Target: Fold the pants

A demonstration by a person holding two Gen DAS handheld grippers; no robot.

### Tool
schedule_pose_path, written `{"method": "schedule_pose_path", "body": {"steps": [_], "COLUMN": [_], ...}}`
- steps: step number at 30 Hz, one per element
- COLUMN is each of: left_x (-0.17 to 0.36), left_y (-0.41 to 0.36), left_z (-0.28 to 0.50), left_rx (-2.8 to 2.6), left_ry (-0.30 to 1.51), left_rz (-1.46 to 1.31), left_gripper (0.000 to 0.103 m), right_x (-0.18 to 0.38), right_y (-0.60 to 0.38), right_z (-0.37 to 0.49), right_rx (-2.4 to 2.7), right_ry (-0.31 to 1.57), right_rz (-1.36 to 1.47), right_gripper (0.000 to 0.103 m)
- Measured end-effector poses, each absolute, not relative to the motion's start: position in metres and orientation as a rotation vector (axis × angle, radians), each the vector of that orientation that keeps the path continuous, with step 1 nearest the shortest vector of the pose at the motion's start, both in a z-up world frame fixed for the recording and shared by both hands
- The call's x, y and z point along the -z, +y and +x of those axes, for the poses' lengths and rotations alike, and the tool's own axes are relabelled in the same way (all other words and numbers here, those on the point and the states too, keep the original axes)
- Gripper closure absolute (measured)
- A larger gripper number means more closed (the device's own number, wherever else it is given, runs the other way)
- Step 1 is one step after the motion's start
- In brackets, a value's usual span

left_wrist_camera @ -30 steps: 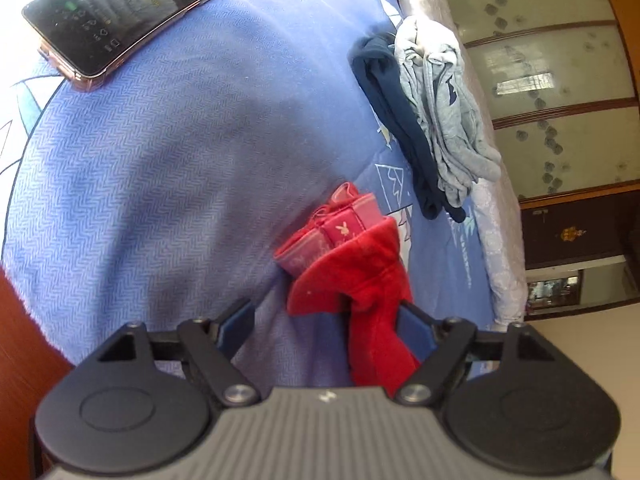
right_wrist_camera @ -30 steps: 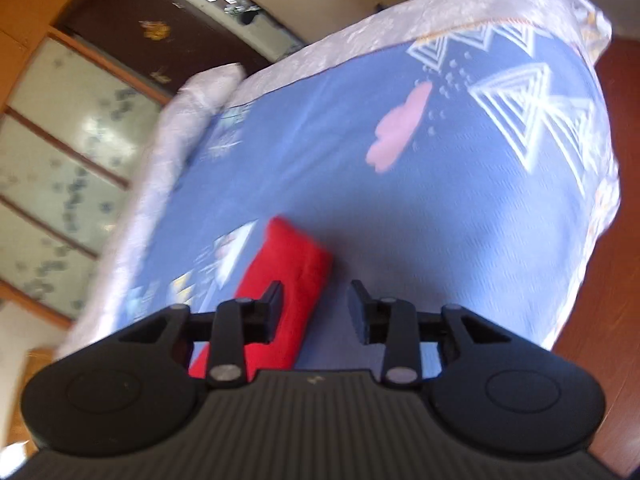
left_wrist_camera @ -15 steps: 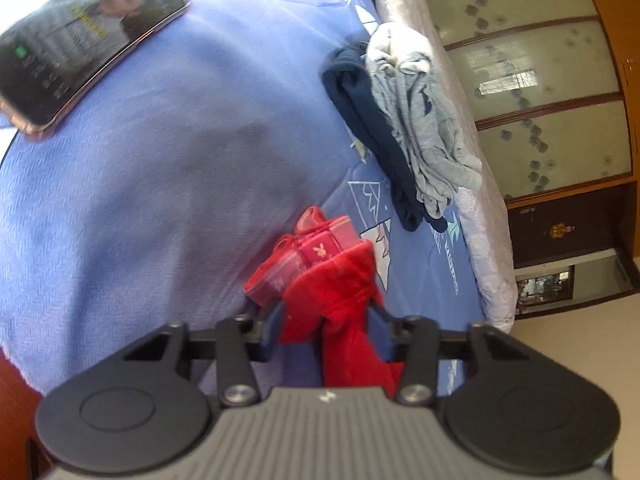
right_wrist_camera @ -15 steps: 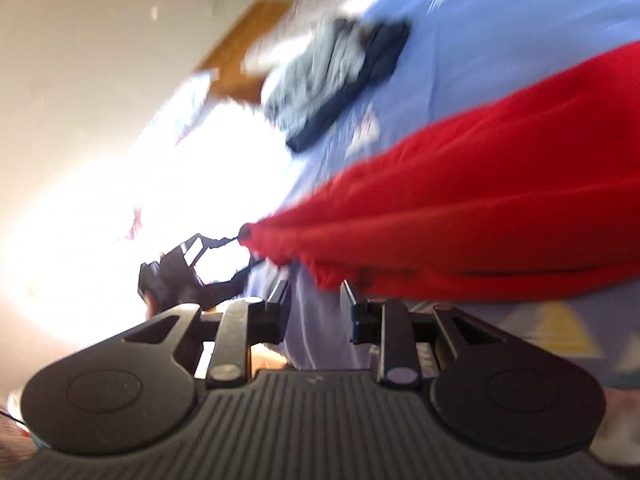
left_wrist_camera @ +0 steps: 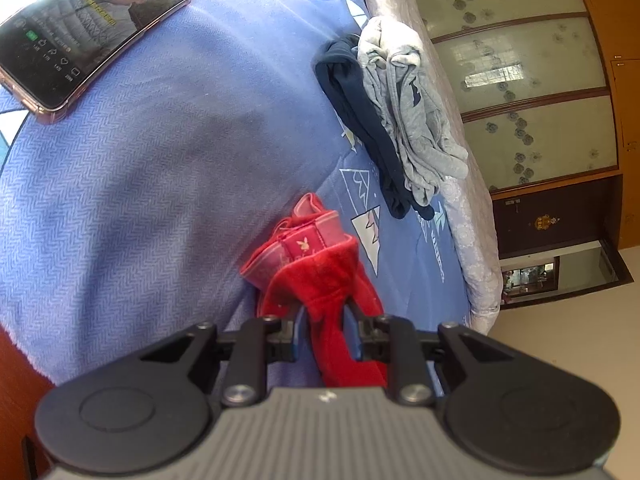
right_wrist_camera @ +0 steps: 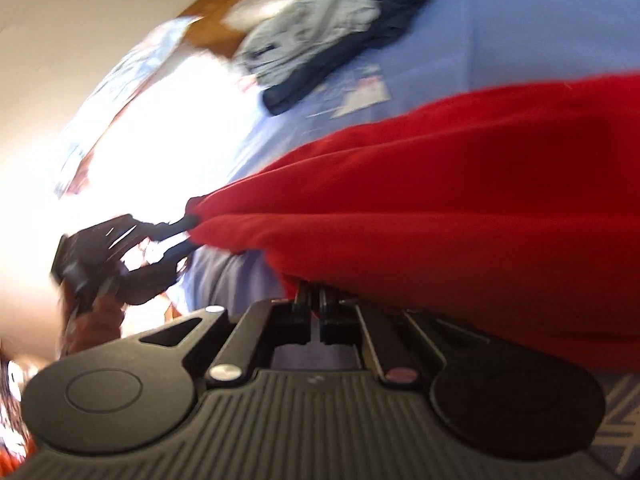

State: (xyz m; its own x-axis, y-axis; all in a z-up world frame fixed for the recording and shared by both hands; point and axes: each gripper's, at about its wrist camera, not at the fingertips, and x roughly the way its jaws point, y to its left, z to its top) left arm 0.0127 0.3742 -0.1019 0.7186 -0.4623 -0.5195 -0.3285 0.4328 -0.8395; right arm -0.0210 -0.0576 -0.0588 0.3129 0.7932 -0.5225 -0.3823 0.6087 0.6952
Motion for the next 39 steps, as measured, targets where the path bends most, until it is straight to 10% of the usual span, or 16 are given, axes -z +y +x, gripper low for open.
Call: {"method": "schedule_pose_path", "body": {"steps": [8,23,26,34,39], "left_x": [0.111,0.08,0.085,0.095,0.07], "left_y": [0.381,0.376,0.371,0.378,0.361], "left_z": [0.005,0.003,0.008,0.018,0.022], "left_rx": [0.08,0.091,0.073,0.021,0.123], "left_ry": [0.844,0.779,0.816,0.848,0.754], "left_rz": [-1.162,-1.122,-1.097,-1.105,-0.997], "left_gripper": [0.066,0.033,0.036,0.035,0.061], "right_x": [0.081,0.023,0.061,0.056,0.061], "right_y": [-0.012,-0.038,0.003,0.014,0.019], "right_z": [-0.088,-0.008,-0.03,-0.074,-0.079], "right_rx": [-0.926,-0.758,-0.955,-0.948,-0.933], "right_ry": [1.069,0.766,0.971,0.786,0.763], "right_rz": [-0.099,0.215,0.048,-0.141,-0.134], "right_gripper": [0.1,0.09,0.09,0.084,0.083]}}
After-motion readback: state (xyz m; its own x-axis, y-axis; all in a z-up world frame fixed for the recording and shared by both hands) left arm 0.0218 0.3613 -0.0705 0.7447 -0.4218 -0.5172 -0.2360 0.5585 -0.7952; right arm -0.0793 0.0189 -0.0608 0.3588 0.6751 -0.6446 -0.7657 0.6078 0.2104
